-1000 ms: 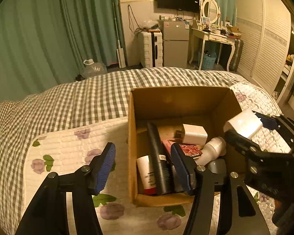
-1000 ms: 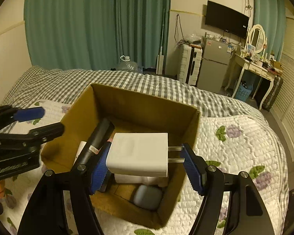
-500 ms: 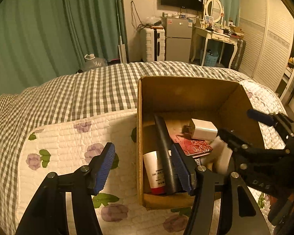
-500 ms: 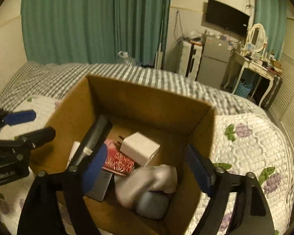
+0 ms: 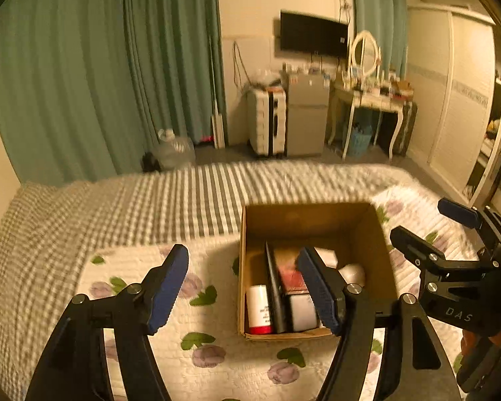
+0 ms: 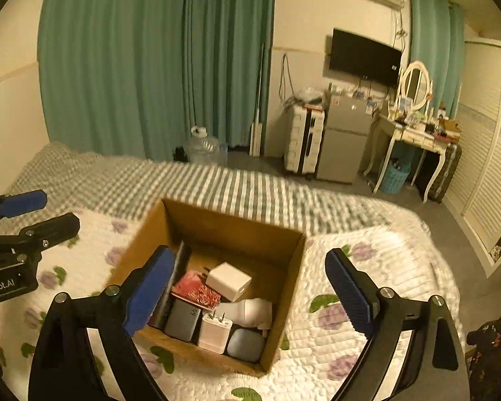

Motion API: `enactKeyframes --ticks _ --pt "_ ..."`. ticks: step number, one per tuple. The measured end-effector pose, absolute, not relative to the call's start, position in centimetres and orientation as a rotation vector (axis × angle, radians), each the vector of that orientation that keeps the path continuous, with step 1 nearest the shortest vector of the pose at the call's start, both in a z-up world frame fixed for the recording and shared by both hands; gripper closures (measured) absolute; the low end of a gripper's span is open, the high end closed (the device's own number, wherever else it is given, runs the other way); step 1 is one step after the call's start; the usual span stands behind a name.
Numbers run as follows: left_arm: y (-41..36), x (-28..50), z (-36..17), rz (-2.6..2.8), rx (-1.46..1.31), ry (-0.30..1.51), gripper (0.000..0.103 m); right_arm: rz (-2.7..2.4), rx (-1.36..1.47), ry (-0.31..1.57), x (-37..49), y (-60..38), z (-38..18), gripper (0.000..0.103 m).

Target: Organize rigid objects

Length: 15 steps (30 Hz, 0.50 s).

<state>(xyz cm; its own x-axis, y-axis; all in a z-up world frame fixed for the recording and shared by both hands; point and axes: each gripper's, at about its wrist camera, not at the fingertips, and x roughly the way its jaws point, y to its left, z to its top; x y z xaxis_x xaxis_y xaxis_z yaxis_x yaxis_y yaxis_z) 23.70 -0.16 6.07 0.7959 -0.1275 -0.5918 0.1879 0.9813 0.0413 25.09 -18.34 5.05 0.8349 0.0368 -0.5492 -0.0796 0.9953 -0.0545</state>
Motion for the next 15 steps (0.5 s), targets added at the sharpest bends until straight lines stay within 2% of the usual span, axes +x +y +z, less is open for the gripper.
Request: enactKeyframes --ticks 4,5,9,15 --pt "0.0 20.8 8.9 -0.150 0.111 0.567 0.031 0.053 -0.087 0.524 22.0 -18.5 8.2 0.005" --pt "0.1 20.1 9.4 -0.139 0.104 0.556 0.030 0.048 -0.088 0.509 21.2 -18.5 8.8 0.000" --pt "-0.1 16.9 10.5 -0.111 0.094 0.491 0.027 0.037 -0.077 0.479 17.7 -19.2 10.1 0.000" --pt "-0.5 12.6 9.1 -0.083 0.080 0.433 0.026 0.014 -0.061 0.449 13.0 -20.1 9.7 0.000"
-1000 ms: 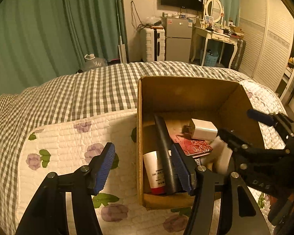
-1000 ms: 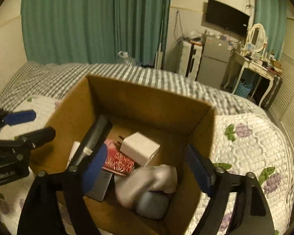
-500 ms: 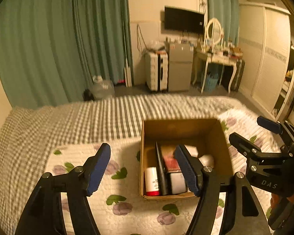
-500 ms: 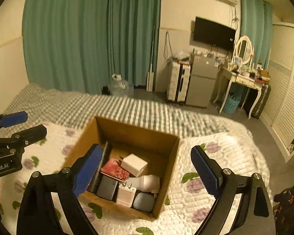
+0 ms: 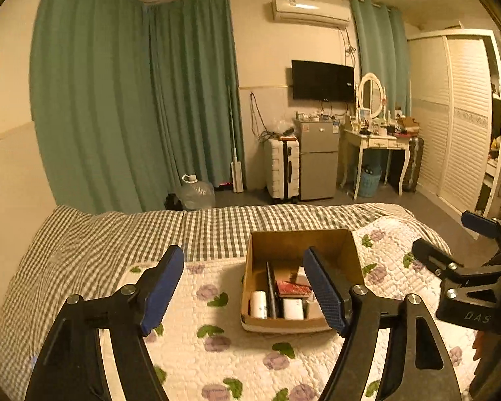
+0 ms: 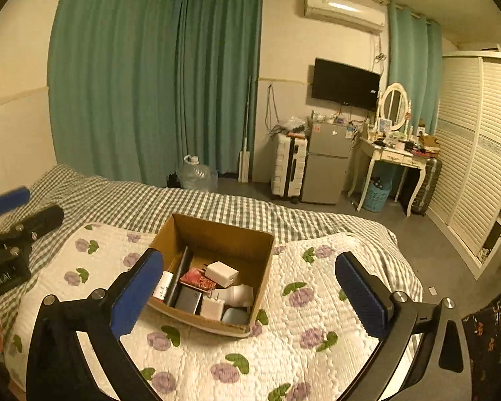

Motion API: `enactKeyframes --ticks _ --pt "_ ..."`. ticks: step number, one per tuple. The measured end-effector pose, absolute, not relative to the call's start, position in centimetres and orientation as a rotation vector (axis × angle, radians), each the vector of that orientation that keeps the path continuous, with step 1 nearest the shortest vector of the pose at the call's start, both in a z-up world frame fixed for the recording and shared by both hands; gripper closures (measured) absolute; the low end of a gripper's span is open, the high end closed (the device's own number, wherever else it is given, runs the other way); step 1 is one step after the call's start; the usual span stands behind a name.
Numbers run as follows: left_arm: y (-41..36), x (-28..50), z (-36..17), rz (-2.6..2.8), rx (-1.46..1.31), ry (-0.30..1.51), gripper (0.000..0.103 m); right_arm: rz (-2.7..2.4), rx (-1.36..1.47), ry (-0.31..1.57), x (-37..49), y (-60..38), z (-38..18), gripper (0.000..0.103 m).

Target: Organize rigid objects

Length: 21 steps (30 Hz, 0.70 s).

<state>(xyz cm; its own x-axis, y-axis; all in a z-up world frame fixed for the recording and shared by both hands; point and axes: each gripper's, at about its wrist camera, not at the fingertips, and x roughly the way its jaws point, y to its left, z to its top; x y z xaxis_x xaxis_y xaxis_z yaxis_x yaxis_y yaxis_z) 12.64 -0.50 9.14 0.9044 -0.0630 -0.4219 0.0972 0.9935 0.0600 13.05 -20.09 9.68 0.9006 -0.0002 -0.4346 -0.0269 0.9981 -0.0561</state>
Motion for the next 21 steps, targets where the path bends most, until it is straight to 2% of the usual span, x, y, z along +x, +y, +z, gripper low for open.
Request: enactKeyframes --ticks 11,21 --pt "-2.9 9.7 4.1 -0.036 0.120 0.391 0.026 -0.026 -0.083 0.378 9.5 -20.1 3.5 0.000" --pt "-3.0 9.4 0.5 -0.040 0.108 0.454 0.026 -0.012 -0.011 0.438 10.6 -21.7 0.6 0.000"
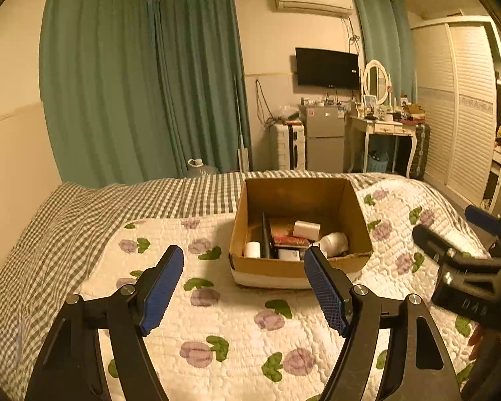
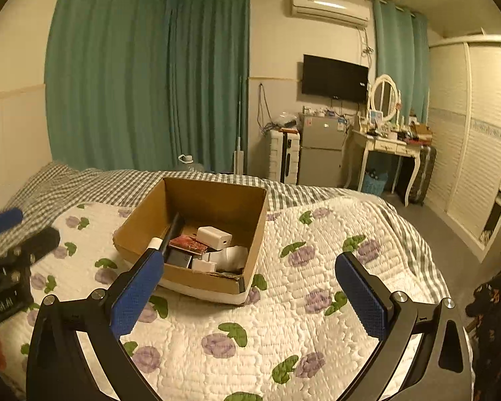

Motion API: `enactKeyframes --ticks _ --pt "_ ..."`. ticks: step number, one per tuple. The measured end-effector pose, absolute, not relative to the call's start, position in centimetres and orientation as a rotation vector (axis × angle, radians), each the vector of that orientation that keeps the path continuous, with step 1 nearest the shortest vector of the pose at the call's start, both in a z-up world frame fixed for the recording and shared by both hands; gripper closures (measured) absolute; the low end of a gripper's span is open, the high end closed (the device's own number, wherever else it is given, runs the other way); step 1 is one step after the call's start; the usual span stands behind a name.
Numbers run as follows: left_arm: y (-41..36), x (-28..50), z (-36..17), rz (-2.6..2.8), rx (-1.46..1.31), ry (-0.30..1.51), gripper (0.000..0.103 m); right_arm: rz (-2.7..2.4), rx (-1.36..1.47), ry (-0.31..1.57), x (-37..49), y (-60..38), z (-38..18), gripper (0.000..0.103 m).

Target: Organize rigid objects

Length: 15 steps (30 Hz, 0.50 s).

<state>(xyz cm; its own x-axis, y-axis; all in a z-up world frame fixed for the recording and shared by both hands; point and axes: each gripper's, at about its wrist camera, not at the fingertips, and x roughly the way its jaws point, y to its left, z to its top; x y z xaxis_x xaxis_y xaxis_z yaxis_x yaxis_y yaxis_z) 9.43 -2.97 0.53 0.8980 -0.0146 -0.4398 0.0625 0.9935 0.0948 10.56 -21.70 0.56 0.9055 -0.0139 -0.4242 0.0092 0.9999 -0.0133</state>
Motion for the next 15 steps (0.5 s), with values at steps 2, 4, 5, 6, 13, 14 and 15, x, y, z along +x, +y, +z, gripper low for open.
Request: enactKeyframes --ticks 2,4,5,6,13,14,15 --pt "-3.00 9.34 0.46 -0.041 0.109 0.453 0.026 -0.016 -0.005 0.438 10.52 -21.92 0.66 0.000" --pt "-2.98 9.21 0.38 -0.044 0.104 0.454 0.026 -0.021 -0.002 0.437 10.47 -22.11 0.67 0.000" --pt "-2.96 9.13 0.40 -0.047 0.100 0.452 0.026 -0.019 0.000 0.440 10.49 -22.14 0.68 0.000" --pt "-2.99 9.04 0.45 -0.046 0.098 0.450 0.026 -0.016 0.002 0.443 10.49 -22.15 0.66 0.000" --pt "-2.75 9.00 0.85 -0.039 0.087 0.447 0.026 -0.021 0.005 0.446 10.43 -22.18 0.64 0.000" --pt "-2.71 8.99 0.87 -0.038 0.085 0.448 0.026 -0.022 0.006 0.448 10.46 -22.20 0.60 0.000" --pt "-2.66 9.00 0.87 -0.039 0.082 0.450 0.026 -0.022 0.010 0.449 10.48 -22.26 0.56 0.000"
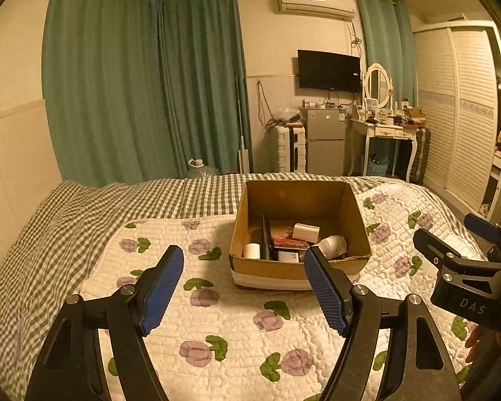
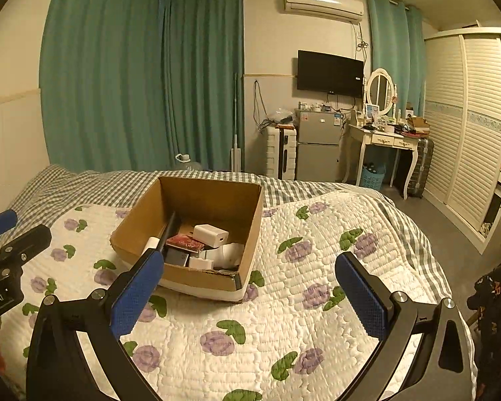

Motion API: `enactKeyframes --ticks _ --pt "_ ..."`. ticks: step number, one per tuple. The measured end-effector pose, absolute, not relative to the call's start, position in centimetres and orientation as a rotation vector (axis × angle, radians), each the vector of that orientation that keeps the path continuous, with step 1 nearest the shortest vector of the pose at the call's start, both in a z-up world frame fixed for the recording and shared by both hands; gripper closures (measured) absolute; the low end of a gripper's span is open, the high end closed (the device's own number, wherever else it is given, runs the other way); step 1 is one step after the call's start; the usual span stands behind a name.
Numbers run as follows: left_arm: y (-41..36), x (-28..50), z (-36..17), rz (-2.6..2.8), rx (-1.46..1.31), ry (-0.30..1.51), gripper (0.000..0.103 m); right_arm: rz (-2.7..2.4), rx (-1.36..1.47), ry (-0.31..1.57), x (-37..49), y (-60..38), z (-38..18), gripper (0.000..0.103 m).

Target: Organize rigid objects

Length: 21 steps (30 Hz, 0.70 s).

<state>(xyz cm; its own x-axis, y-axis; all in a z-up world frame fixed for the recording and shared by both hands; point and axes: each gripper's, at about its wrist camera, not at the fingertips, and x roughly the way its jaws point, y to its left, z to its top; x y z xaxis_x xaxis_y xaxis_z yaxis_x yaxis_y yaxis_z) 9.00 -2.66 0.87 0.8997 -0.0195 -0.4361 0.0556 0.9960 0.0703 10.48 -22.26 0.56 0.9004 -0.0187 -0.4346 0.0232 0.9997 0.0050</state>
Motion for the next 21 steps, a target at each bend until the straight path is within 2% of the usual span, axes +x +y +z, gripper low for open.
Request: enactKeyframes --ticks 21 --pt "-2.77 9.26 0.37 -0.050 0.082 0.490 0.026 -0.008 0.030 0.453 10.36 -22.13 0.60 0.000"
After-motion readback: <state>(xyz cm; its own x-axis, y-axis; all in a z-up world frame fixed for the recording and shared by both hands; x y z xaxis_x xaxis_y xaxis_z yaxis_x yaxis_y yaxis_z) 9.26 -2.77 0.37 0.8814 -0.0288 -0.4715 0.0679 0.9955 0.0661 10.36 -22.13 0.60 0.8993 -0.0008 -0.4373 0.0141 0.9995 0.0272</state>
